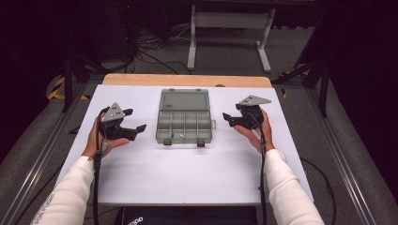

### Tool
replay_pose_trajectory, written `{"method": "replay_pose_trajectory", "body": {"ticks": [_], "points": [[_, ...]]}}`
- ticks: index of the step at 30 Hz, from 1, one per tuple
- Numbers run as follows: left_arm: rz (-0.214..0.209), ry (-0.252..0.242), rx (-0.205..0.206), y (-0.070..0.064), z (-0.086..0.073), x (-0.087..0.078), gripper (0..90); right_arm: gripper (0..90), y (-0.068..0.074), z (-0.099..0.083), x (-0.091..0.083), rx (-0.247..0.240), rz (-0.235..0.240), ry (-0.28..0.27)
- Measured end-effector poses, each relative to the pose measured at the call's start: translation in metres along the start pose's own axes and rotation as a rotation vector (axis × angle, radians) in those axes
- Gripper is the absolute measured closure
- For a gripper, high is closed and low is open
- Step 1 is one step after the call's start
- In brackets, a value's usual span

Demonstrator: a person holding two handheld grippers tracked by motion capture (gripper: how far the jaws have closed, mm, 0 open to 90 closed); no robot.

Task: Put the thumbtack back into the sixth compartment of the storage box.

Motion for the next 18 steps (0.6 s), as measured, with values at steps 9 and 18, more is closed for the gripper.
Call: {"method": "replay_pose_trajectory", "body": {"ticks": [9, 18], "points": [[0.016, 0.071, -0.035, 0.023, 0.018, 0.033, 55.2, 84.7, -0.002, 0.013, 0.03, -0.022, 0.037, 0.058], [0.016, 0.15, -0.077, 0.038, 0.019, 0.067, 89.0, 90.0, -0.007, 0.022, 0.056, -0.044, 0.047, 0.123]]}}
Point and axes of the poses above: each handheld gripper's, and its own axes: x roughly forward along the jaws, z roughly out of its top, y roughly to its left, the point moved 6 cm from there along x, roughly forward along the jaws, and after that the axes turned 10 degrees about -x, right-handed, at the moved point
